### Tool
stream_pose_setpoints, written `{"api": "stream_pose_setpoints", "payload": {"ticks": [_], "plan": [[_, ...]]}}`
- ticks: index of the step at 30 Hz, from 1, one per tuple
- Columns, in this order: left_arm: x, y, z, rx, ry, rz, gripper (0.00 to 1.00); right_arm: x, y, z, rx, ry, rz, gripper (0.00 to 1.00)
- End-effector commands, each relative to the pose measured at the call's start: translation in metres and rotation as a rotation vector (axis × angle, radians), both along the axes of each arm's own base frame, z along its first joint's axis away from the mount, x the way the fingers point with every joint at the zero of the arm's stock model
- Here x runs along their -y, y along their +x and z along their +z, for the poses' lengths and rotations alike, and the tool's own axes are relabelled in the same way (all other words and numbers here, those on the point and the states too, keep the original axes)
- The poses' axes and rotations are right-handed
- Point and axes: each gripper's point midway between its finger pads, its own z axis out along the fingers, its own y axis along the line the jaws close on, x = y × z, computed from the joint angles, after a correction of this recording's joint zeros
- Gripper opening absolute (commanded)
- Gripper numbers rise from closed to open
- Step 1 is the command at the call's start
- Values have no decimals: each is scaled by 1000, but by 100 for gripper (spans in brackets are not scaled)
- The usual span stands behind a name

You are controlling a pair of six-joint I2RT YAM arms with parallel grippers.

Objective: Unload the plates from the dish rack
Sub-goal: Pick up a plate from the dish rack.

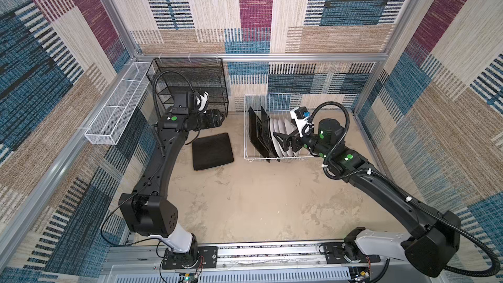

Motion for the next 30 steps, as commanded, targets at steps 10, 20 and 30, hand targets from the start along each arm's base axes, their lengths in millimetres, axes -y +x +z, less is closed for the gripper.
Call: {"api": "stream_pose_setpoints", "payload": {"ticks": [10, 20, 30], "plan": [[68, -2, -26, -129, -87, -47, 74, -2, 10, -12, -83, 43, -43, 100], [103, 10, -73, -272, -85, -53, 69, -14, 13, -25, -159, 41, 0, 100], [138, 22, -95, -322, -65, -79, 58, -12, 16, -33, -206, 38, 21, 100]]}}
